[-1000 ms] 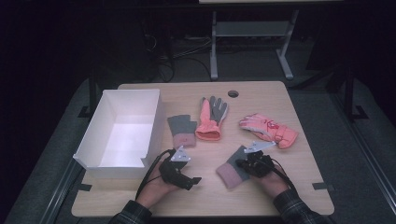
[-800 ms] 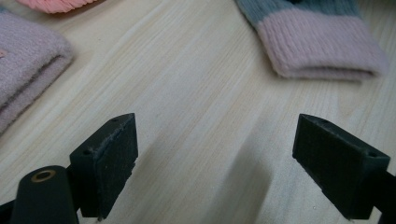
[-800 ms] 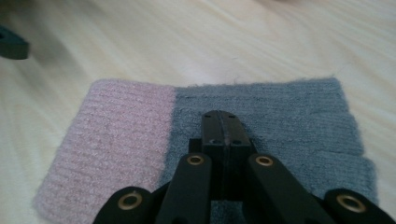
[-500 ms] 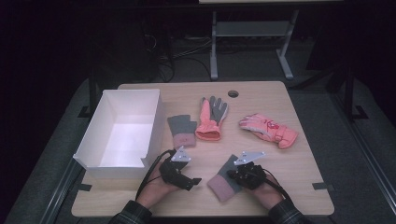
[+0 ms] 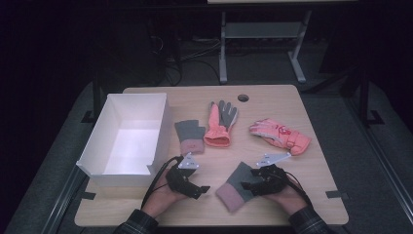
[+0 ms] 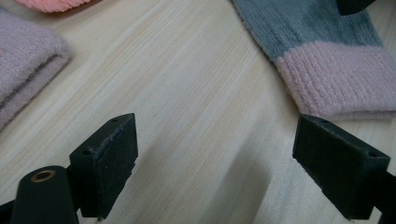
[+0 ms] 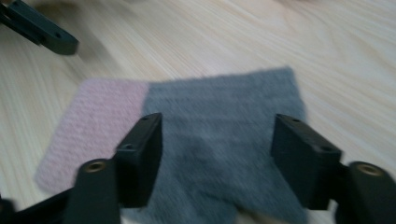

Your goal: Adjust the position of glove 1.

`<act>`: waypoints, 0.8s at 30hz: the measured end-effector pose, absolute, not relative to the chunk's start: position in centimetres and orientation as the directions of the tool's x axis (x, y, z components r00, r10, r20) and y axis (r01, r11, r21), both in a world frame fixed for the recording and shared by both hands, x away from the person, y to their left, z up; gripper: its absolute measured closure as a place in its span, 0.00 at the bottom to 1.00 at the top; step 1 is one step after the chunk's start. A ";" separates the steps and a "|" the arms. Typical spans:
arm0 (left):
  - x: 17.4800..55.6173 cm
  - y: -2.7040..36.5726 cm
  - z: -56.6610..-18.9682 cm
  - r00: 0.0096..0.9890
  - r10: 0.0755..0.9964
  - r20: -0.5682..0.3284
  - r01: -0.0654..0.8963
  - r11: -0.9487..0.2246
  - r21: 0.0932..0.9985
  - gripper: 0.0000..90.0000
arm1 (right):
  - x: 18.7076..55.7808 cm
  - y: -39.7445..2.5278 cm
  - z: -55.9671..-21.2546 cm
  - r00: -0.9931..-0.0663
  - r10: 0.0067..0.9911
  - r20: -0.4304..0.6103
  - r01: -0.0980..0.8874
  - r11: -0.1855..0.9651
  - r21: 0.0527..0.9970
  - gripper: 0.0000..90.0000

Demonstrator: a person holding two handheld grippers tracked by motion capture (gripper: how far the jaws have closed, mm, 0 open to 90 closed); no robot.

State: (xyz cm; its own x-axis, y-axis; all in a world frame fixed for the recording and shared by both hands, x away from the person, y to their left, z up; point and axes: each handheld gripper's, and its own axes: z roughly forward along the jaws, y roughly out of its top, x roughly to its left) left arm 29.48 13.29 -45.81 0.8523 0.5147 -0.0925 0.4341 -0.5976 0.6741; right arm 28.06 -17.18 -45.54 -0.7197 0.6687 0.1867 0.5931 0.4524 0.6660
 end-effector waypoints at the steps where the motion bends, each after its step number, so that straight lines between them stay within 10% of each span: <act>1: 29.5 13.3 -45.8 0.852 0.515 -0.095 0.435 -0.595 0.676 0.15 | 28.0 -17.5 -45.6 -0.717 0.673 0.180 0.592 0.453 0.667 0.30; 6: 29.5 13.4 -45.3 0.851 0.522 -0.066 0.422 -0.602 0.678 0.15 | 27.4 -19.1 -45.5 -0.703 0.698 0.134 0.569 0.441 0.694 0.15; 24: 30.8 12.3 -44.6 0.788 0.612 -0.062 0.485 -0.556 0.675 0.16 | 25.7 -24.2 -45.7 -0.641 0.761 0.101 0.572 0.387 0.723 0.11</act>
State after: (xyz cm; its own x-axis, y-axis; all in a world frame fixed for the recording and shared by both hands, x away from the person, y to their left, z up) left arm 30.81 12.34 -44.58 0.7880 0.6125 -0.0621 0.4854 -0.5562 0.6746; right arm 25.65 -24.23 -45.68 -0.6414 0.7606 0.1010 0.5725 0.3868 0.7230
